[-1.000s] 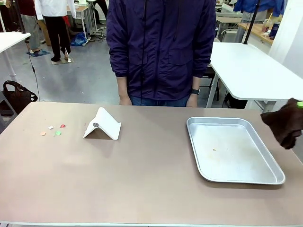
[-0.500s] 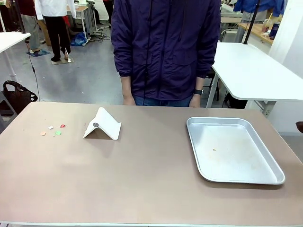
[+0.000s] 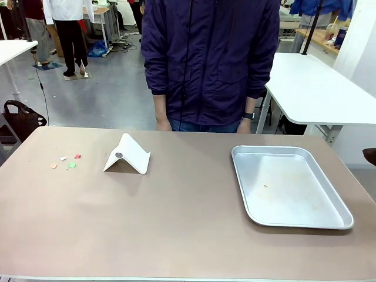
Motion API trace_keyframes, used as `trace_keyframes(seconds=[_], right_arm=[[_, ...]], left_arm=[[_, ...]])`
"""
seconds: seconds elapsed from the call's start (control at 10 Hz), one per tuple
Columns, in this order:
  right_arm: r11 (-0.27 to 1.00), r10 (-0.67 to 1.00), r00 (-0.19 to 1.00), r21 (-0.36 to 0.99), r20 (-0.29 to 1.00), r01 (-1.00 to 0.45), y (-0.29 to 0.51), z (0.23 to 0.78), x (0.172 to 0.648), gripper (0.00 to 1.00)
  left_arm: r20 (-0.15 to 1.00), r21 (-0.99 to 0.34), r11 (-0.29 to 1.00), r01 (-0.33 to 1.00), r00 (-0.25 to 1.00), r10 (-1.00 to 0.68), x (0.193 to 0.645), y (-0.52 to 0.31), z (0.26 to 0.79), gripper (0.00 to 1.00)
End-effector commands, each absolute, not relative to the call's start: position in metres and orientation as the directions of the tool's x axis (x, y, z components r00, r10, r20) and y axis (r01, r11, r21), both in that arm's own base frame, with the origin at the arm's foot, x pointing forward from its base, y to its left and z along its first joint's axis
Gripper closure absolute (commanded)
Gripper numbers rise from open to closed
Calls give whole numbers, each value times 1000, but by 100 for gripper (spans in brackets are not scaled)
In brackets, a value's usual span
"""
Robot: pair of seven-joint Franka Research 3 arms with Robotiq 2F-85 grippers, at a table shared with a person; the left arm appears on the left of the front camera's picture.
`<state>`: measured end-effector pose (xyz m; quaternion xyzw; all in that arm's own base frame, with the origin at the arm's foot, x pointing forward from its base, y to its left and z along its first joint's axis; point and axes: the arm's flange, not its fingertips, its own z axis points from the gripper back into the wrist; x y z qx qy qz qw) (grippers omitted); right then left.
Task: Clean the surface of the table.
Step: If a person points to the right, clean the right side of the table with your right hand, and if they point to the left, clean the left side with your left hand.
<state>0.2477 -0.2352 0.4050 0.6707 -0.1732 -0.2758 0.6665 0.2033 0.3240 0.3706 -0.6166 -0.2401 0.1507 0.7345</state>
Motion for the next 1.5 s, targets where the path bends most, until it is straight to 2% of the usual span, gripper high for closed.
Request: trace_keyframes(seconds=[0.0, 0.2, 0.5, 0.8, 1.0, 1.4], right_arm=[[21, -609, 786, 988, -108, 152, -220, 403, 260, 91], [149, -572, 820, 980, -23, 131, -179, 406, 287, 91], [254, -483, 876, 959, 12, 127, -124, 400, 322, 91], [440, -429, 896, 893, 114, 97, -53, 382, 348, 91], [594, -418, 880, 801, 225, 78, -11, 361, 357, 91], [793, -308, 909, 604, 281, 82, 51, 304, 368, 91]], left_arm=[[172, -977, 200, 79, 845, 506, 201, 322, 374, 100], [172, -977, 200, 79, 845, 506, 201, 322, 374, 100], [172, -977, 200, 79, 845, 506, 201, 322, 374, 100], [172, -977, 200, 79, 845, 506, 201, 322, 374, 100], [172, -977, 200, 79, 845, 506, 201, 322, 374, 100], [172, -977, 200, 79, 845, 506, 201, 322, 374, 100]])
